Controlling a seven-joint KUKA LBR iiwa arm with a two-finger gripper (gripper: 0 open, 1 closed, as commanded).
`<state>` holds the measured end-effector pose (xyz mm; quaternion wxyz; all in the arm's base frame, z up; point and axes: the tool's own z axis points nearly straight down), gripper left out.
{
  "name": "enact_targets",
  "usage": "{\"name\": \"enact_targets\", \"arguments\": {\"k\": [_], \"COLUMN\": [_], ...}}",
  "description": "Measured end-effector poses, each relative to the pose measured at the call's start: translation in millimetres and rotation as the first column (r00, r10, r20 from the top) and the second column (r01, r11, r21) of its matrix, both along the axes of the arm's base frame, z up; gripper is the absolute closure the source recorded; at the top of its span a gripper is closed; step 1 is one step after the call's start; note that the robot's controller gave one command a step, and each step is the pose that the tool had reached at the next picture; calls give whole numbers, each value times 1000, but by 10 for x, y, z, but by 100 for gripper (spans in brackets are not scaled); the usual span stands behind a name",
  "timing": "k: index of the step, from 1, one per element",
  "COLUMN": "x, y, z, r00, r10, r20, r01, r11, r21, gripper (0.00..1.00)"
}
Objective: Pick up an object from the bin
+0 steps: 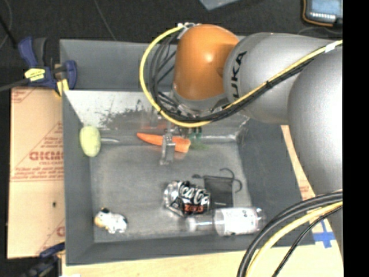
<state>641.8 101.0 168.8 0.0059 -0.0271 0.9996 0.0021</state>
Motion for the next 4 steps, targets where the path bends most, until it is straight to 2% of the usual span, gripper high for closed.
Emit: {"name": "enact_targets", "arguments": {"k": [1, 2, 3, 4], "x": [-198, -159, -231, -197], "y": [-310, -365, -513, -592], "z": [4, -107, -179, -334], "r00": [996, 999, 1000, 1000], "r10": [87, 36, 13, 7], "r20": [3, 6, 5, 8], "r01": [-87, -36, -13, -7], "r11": [996, 999, 1000, 1000], "r21": [-4, -1, -2, 0], "gripper": [0, 0, 0, 0]}}
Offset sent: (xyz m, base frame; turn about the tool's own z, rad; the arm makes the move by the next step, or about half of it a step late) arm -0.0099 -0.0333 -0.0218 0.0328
